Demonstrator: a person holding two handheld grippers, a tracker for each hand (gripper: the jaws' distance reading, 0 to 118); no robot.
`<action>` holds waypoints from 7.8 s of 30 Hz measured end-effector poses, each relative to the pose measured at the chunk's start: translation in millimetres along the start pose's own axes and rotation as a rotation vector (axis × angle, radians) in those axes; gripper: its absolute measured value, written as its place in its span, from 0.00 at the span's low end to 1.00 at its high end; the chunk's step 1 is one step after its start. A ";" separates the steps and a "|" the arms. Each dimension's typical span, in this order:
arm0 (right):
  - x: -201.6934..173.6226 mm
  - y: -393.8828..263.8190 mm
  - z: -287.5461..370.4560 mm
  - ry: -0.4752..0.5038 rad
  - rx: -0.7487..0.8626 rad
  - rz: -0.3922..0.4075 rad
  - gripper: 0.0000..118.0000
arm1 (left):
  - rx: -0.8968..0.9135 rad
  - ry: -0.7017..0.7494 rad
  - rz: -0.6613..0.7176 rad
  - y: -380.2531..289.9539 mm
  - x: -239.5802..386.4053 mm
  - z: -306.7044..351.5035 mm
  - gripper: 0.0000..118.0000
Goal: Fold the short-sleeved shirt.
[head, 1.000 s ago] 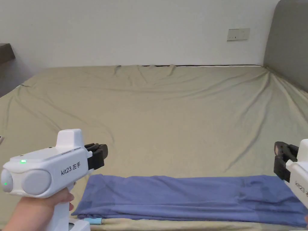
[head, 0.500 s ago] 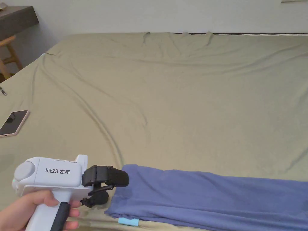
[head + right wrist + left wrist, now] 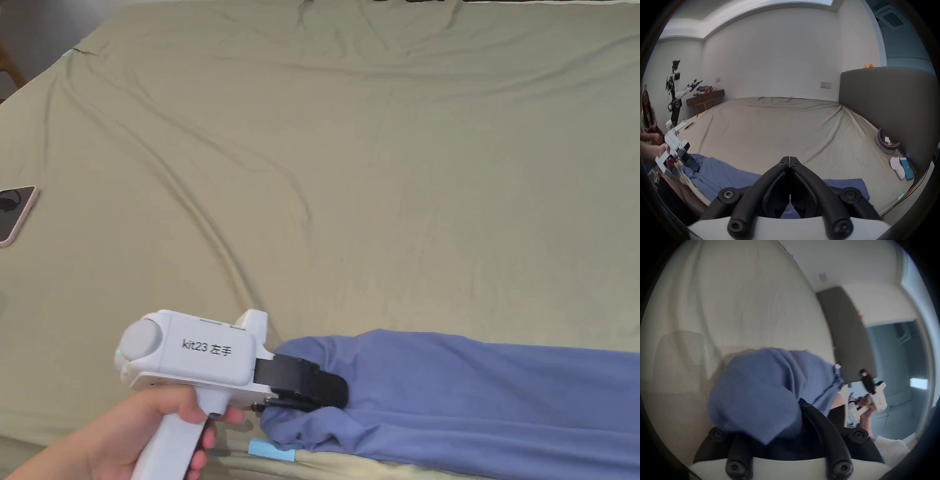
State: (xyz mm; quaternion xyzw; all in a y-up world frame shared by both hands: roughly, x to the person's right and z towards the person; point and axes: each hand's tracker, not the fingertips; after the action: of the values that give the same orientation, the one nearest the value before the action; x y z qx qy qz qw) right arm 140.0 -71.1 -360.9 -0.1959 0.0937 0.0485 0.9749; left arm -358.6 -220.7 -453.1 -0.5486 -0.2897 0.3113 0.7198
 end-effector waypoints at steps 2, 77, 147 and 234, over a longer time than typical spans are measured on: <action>-5.3 -0.7 1.8 0.004 -0.002 0.022 0.00 | 0.056 -0.118 0.073 9.9 1.1 8.7 0.13; 43.2 3.9 31.2 0.111 0.048 0.061 0.00 | -0.092 0.608 -0.381 -7.5 196.4 -130.2 0.00; 38.5 3.7 41.4 0.253 0.012 0.023 0.00 | -0.157 0.474 -0.233 35.9 281.8 -118.7 0.57; 0.8 -51.5 -149.5 0.931 -0.506 -0.788 0.00 | 0.004 0.314 -0.240 62.9 61.7 139.9 0.19</action>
State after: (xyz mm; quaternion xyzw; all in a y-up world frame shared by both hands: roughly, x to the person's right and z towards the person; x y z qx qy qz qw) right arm 123.0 -176.8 -477.4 -0.4390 0.4123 -0.3814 0.7013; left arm -433.6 -75.3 -477.3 -0.5505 -0.2365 0.1343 0.7893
